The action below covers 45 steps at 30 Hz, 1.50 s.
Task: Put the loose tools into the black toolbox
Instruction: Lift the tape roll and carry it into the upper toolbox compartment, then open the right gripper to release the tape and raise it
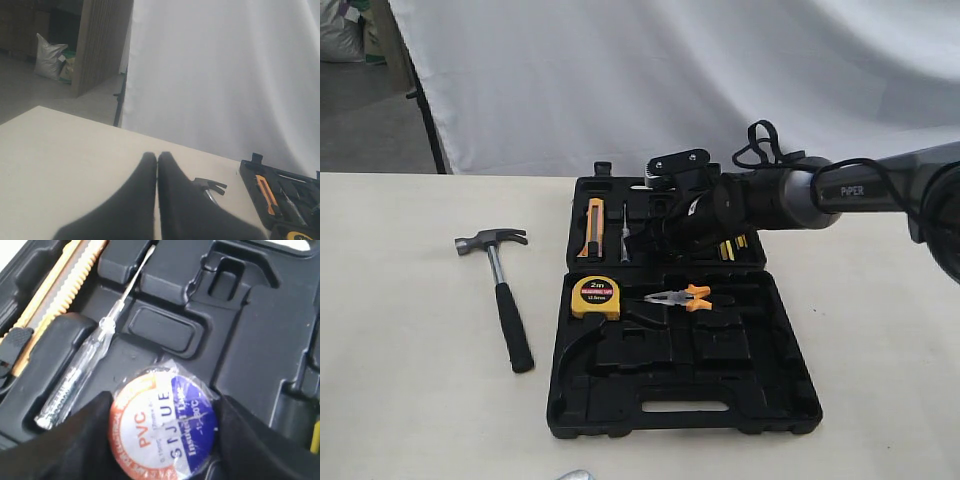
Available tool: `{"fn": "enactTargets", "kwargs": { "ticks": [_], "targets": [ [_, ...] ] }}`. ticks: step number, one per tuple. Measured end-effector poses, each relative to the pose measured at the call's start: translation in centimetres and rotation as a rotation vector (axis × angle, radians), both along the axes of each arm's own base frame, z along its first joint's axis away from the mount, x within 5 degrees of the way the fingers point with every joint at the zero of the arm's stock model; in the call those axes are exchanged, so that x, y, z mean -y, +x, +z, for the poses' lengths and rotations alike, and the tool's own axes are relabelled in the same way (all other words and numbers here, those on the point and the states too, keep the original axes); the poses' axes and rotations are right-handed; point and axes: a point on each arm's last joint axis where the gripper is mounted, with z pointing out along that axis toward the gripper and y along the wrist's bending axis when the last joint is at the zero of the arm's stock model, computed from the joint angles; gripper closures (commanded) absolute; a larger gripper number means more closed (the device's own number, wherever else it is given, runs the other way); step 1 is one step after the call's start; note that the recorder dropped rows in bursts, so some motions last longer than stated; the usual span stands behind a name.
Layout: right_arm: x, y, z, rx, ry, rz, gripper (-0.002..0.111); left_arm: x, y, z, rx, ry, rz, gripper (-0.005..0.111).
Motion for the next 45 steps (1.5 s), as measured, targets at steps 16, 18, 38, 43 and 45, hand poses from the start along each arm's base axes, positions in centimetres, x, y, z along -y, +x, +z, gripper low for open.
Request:
{"fn": "enactTargets", "kwargs": {
  "ticks": [16, 18, 38, 43, 45],
  "targets": [
    [0.0, -0.1, 0.0, -0.008, -0.004, 0.001, 0.029, 0.0, 0.0, 0.0, 0.000, 0.000, 0.000, 0.106],
    [0.0, -0.2, 0.3, -0.016, -0.008, 0.005, 0.022, 0.0, 0.0, 0.0, 0.000, 0.000, 0.000, 0.106],
    [0.2, -0.7, 4.2, 0.023, -0.020, 0.048, 0.086, 0.0, 0.0, 0.0, 0.000, 0.000, 0.000, 0.106],
    [0.1, -0.6, 3.6, 0.024, -0.022, 0.048, 0.108, 0.0, 0.0, 0.0, 0.000, 0.000, 0.000, 0.106],
    [0.1, -0.4, 2.6, 0.023, -0.024, 0.046, 0.108, 0.0, 0.0, 0.0, 0.000, 0.000, 0.000, 0.106]
  ]
}}
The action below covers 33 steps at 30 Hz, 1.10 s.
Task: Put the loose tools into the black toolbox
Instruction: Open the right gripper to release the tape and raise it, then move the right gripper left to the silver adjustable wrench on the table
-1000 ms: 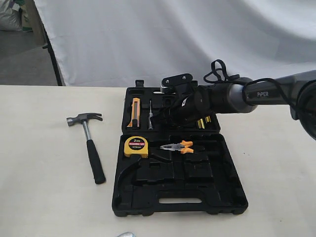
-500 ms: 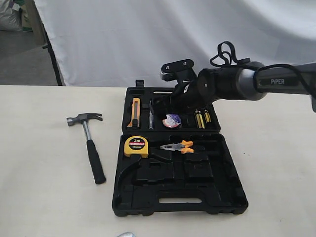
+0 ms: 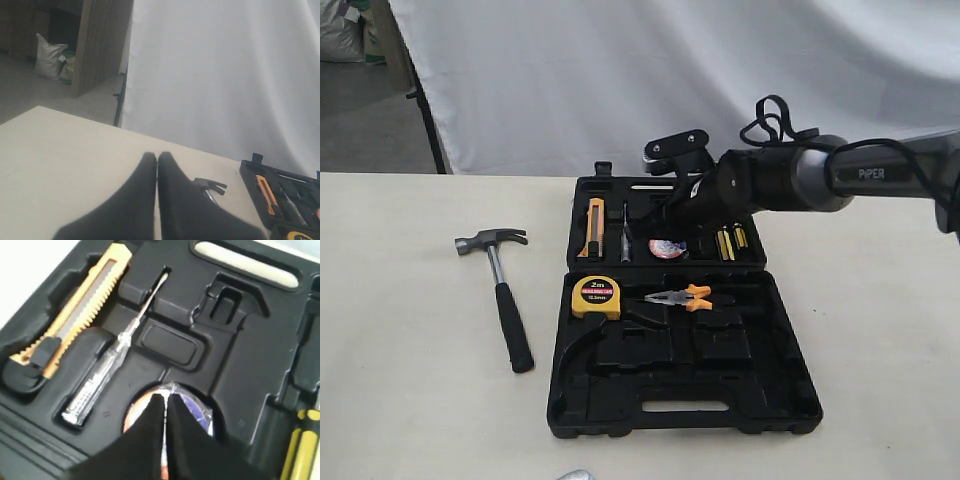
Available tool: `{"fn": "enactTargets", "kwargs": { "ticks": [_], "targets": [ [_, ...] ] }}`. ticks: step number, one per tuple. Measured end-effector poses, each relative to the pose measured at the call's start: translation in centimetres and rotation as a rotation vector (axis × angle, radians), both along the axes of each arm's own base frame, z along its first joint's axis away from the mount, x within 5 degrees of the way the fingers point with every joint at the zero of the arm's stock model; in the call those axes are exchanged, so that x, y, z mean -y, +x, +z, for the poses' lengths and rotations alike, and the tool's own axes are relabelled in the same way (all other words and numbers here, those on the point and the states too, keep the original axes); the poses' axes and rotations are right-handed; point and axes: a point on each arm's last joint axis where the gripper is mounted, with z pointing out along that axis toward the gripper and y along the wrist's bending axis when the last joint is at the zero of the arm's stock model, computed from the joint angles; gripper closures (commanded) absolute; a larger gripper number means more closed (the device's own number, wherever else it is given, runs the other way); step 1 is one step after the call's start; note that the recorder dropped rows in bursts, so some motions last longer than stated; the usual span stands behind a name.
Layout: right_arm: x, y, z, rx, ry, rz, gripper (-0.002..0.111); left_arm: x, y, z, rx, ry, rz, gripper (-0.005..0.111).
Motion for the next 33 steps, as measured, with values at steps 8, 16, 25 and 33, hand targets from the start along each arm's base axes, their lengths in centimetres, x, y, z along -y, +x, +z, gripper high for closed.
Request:
{"fn": "enactTargets", "kwargs": {
  "ticks": [8, 16, 25, 33],
  "targets": [
    [-0.1, 0.2, -2.0, -0.010, -0.009, -0.003, 0.108, 0.0, 0.0, 0.0, 0.000, 0.000, 0.000, 0.106],
    [0.2, -0.4, 1.5, -0.010, -0.003, 0.005, 0.108, 0.0, 0.0, 0.0, 0.000, 0.000, 0.000, 0.106],
    [-1.0, -2.7, 5.2, -0.052, 0.011, 0.048, 0.108, 0.0, 0.0, 0.0, 0.000, 0.000, 0.000, 0.106],
    [-6.0, -6.8, 5.2, -0.057, 0.013, 0.180, 0.108, 0.0, 0.0, 0.0, 0.000, 0.000, 0.000, 0.106]
  ]
}}
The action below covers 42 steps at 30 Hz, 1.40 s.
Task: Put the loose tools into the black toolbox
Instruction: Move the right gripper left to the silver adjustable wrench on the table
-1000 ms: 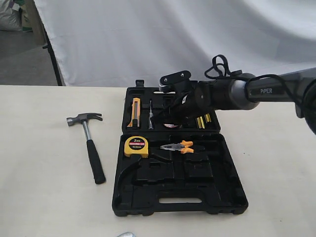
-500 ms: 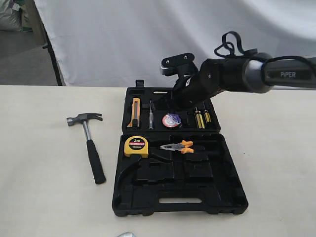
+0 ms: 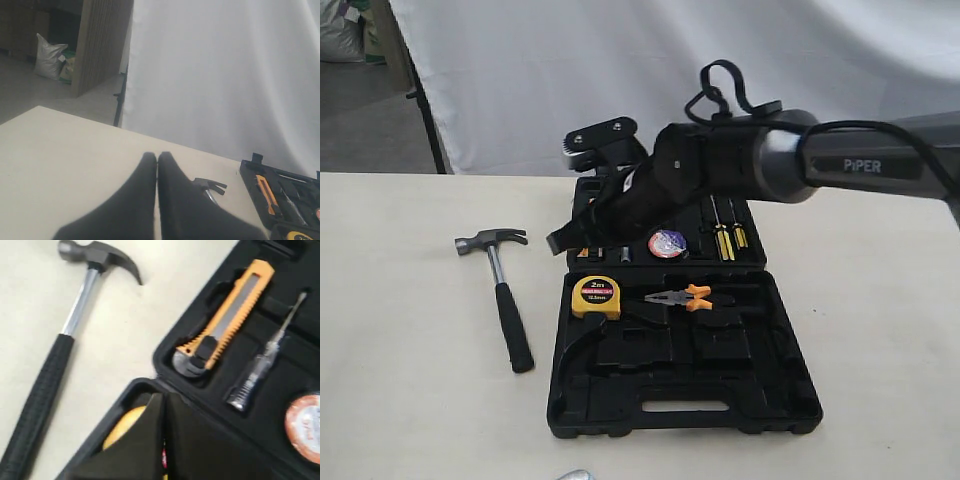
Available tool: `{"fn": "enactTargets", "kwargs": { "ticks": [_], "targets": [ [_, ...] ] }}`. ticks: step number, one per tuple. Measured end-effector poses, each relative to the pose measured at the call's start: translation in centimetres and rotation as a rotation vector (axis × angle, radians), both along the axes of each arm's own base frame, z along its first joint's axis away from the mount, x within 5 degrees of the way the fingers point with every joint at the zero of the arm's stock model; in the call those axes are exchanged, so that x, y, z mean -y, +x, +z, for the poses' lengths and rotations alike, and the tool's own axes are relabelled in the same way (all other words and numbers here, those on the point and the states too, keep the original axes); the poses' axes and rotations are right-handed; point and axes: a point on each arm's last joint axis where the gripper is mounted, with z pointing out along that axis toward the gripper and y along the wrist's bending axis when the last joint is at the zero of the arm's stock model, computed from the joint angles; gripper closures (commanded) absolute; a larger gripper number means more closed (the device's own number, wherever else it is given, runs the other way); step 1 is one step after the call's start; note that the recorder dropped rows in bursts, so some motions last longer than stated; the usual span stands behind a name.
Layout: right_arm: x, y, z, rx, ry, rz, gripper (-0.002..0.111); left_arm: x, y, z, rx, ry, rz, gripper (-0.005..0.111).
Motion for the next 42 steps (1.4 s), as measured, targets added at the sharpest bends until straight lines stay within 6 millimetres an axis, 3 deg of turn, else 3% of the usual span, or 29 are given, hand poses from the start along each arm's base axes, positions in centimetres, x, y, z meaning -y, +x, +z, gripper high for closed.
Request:
{"fn": "enactTargets", "kwargs": {
  "ticks": [4, 10, 37, 42],
  "targets": [
    [-1.8, -1.8, 0.0, 0.003, -0.003, 0.060, 0.108, 0.0, 0.0, 0.0, 0.000, 0.000, 0.000, 0.106],
    [-3.0, -2.9, 0.1, 0.022, -0.002, 0.106, 0.108, 0.0, 0.0, 0.0, 0.000, 0.000, 0.000, 0.106],
    [-3.0, -2.9, 0.1, 0.030, -0.002, 0.110, 0.108, 0.0, 0.0, 0.0, 0.000, 0.000, 0.000, 0.106],
    [-2.5, -3.6, 0.2, -0.035, -0.088, 0.162, 0.108, 0.0, 0.0, 0.0, 0.000, 0.000, 0.000, 0.106]
  ]
}}
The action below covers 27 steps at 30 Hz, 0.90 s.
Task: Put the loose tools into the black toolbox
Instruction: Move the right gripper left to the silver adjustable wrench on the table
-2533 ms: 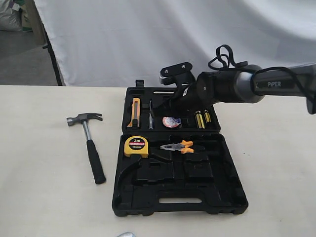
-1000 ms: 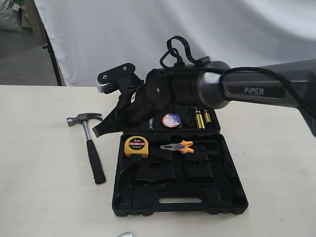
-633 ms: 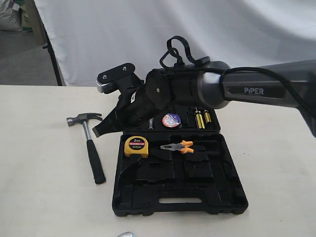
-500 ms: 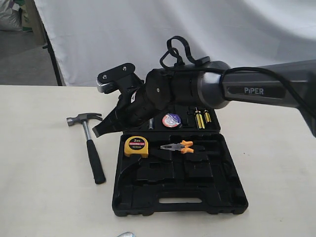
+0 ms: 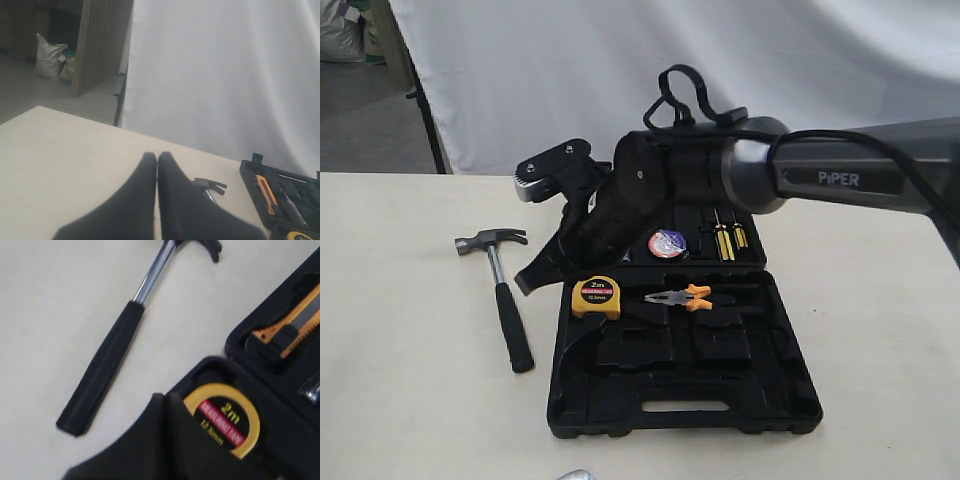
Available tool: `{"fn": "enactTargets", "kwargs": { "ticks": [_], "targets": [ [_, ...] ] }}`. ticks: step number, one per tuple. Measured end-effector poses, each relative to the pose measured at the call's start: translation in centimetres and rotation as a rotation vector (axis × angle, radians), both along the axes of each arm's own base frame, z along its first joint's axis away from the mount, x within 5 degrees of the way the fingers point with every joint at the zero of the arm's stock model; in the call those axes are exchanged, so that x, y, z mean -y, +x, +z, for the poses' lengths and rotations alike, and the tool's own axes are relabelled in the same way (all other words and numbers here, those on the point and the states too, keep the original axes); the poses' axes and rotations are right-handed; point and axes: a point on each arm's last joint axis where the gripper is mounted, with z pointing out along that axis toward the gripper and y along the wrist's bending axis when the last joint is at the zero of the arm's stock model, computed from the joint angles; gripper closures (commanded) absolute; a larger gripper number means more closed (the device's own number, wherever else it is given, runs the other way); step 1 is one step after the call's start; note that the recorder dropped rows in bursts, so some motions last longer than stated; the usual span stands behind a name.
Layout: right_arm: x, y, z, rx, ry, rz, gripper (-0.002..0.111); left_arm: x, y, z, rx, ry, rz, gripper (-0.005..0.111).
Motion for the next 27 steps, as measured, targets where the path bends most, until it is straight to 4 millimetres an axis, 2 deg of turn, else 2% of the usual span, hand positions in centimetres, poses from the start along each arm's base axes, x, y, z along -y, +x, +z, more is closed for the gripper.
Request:
{"fn": "enactTargets", "kwargs": {
  "ticks": [5, 7, 12, 15, 21, 27],
  "targets": [
    [1.5, -1.8, 3.1, -0.124, -0.134, 0.071, 0.108, 0.0, 0.0, 0.0, 0.000, 0.000, 0.000, 0.106],
    [2.5, -2.8, 3.8, -0.163, -0.184, 0.101, 0.108, 0.0, 0.0, 0.0, 0.000, 0.000, 0.000, 0.106],
    [3.7, -4.3, 3.4, -0.234, -0.243, 0.124, 0.108, 0.0, 0.0, 0.0, 0.000, 0.000, 0.000, 0.106],
    [4.0, -5.9, 3.0, -0.289, -0.275, 0.150, 0.108, 0.0, 0.0, 0.0, 0.000, 0.000, 0.000, 0.106],
    [2.6, -10.0, 1.7, -0.331, -0.324, 0.200, 0.108, 0.0, 0.0, 0.0, 0.000, 0.000, 0.000, 0.106],
    [1.6, -12.5, 0.7, -0.240, -0.406, 0.124, 0.108, 0.0, 0.0, 0.0, 0.000, 0.000, 0.000, 0.106]
  ]
}}
